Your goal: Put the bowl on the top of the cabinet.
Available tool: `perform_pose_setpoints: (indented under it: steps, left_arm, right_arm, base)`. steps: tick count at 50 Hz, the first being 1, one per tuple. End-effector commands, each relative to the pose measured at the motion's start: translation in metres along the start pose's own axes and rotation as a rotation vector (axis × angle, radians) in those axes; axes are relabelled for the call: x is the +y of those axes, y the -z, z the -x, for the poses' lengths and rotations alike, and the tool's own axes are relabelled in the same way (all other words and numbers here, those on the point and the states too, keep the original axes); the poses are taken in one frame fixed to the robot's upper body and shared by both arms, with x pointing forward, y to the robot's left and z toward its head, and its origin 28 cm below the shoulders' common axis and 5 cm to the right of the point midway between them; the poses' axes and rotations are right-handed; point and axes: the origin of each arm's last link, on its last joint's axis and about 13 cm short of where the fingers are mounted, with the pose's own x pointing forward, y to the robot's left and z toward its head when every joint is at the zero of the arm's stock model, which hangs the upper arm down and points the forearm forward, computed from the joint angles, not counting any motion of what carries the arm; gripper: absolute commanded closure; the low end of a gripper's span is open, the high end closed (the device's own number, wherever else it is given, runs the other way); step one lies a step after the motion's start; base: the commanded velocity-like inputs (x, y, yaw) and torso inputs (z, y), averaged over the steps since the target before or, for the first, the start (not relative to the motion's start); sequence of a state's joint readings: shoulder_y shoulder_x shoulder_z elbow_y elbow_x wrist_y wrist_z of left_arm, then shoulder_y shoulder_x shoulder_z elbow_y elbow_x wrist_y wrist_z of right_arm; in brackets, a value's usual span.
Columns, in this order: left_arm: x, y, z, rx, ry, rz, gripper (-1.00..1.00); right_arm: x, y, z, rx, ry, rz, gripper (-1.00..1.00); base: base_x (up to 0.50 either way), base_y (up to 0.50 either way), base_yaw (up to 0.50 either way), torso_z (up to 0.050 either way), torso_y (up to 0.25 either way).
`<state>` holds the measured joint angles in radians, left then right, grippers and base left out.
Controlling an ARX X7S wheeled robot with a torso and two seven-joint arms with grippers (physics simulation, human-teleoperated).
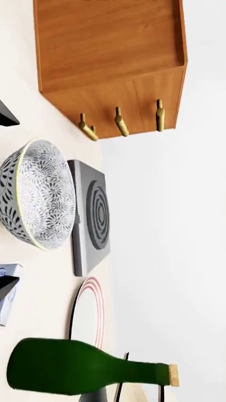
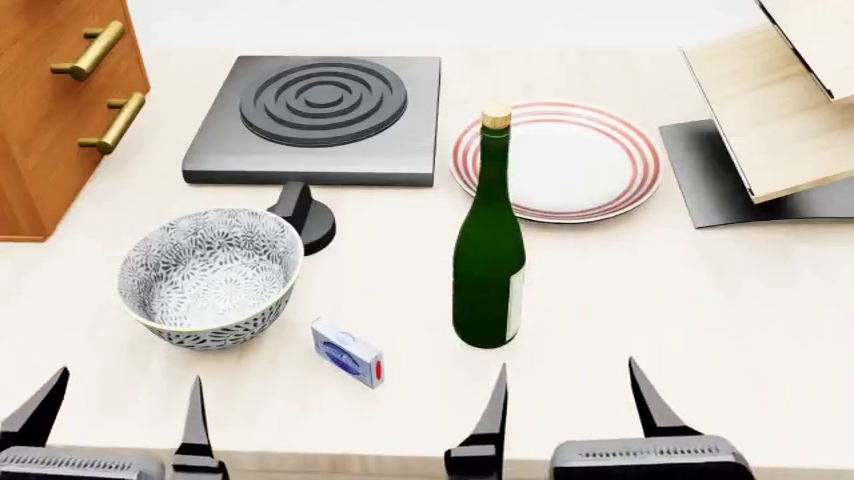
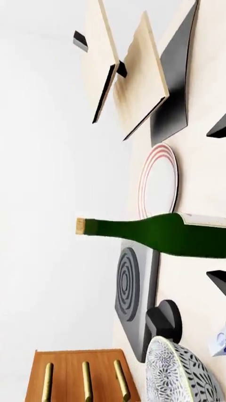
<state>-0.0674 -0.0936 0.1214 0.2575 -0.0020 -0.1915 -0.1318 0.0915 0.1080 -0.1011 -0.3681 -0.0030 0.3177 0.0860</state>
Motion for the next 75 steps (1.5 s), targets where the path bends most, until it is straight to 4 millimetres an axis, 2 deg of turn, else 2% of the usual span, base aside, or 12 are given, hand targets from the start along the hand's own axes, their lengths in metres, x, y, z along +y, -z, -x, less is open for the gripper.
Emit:
perform_pose_setpoints:
  steps: [1,36,48,75]
  left_arm:
    - [-0.002,-0.026,-0.006,-0.065,0.009,-0.030,-1.00]
    - [-0.002,-0.044,-0.006,-0.118,-0.007,-0.017,-1.00]
    - [-0.002,-0.044,-0.005,-0.120,-0.006,-0.014,-1.00]
    - [-0.001,-0.045,-0.002,-0.128,-0.007,-0.011,-1.00]
  right_arm:
    - [-0.005,-0.035,-0.007,-0.089,0.002,0.025,-1.00]
    - [-0.010,-0.035,-0.006,-0.101,0.024,-0.022,-1.00]
    - [-0.009,-0.034,-0.006,-0.103,0.039,0.001,-1.00]
    - [-0.007,-0.033,-0.004,-0.112,0.007,-0.023,-1.00]
  base:
    - [0.00,0.00,0.00,0.000,0.000]
    - [0.00,0.00,0.00,0.000,0.000]
    - [0.00,0.47,0.00,0.000,0.000]
    - [0.00,0.14,0.00,0.000,0.000]
